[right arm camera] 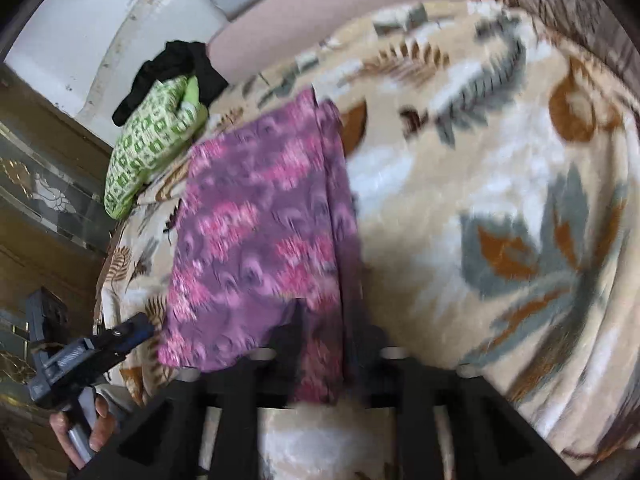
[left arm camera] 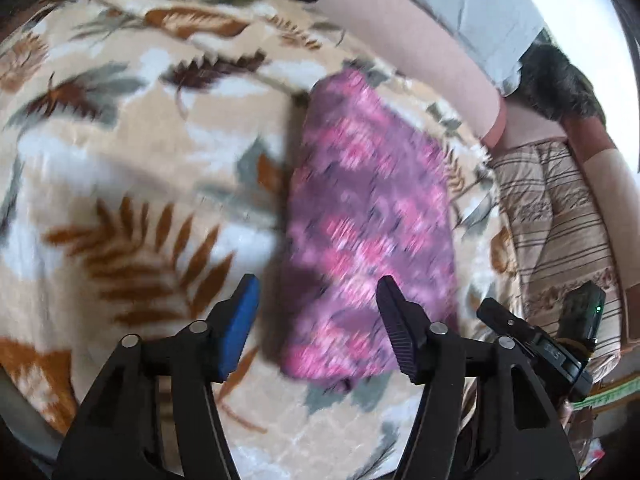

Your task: Fold small clothes

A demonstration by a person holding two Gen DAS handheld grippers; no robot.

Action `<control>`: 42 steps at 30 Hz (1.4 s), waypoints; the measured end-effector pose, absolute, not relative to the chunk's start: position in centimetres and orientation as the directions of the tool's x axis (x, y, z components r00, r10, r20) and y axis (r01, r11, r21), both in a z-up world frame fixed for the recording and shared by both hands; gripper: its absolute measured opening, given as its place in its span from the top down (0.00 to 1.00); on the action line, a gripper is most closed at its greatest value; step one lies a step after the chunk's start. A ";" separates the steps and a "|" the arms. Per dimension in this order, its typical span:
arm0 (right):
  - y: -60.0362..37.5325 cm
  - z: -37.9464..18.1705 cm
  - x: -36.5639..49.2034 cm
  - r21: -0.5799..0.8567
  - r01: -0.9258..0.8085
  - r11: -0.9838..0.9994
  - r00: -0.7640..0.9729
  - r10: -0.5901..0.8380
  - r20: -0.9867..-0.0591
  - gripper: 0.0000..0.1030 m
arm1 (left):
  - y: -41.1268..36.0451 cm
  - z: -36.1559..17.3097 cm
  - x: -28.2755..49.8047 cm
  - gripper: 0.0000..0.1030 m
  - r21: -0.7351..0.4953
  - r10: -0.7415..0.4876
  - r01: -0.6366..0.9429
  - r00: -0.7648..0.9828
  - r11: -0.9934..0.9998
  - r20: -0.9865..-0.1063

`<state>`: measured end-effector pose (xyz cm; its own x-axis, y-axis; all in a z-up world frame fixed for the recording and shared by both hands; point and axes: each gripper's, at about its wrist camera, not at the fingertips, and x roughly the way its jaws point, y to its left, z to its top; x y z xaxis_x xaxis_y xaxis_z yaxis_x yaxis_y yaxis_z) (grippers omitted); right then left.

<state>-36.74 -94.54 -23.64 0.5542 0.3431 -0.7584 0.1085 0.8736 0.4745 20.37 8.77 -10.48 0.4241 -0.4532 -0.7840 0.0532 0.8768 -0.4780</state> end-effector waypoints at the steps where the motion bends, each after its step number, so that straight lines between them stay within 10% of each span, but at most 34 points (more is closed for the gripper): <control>1: -94.4 -23.3 -36.1 0.481 0.092 0.872 0.564 0.352 -0.747 0.27 | 8.6 -10.3 21.1 0.40 -0.469 -0.448 0.061 0.424 0.881 -0.787; 8: -94.8 -25.6 -27.9 0.496 0.090 0.864 0.492 0.394 -0.776 0.30 | 7.2 -10.8 27.6 0.40 -0.457 -0.447 0.070 0.385 0.887 -0.807; 18: -94.4 -27.1 -26.3 0.490 0.077 0.868 0.474 0.400 -0.784 0.92 | 5.9 -15.8 32.7 0.49 -0.476 -0.457 0.027 0.329 0.879 -0.826; 31: -96.7 -26.5 -28.3 0.572 0.101 0.814 0.520 0.447 -0.728 0.84 | 5.7 -12.0 28.6 0.51 -0.405 -0.422 0.127 0.368 0.905 -0.828; 34: -96.1 -24.8 -27.9 0.553 0.067 0.831 0.542 0.435 -0.719 0.41 | 6.4 -11.9 29.7 0.43 -0.447 -0.443 0.085 0.379 0.891 -0.812; 42: -94.8 -26.8 -21.7 0.458 0.033 0.888 0.485 0.386 -0.785 0.74 | 5.3 -13.7 34.8 0.43 -0.439 -0.420 0.027 0.351 0.898 -0.837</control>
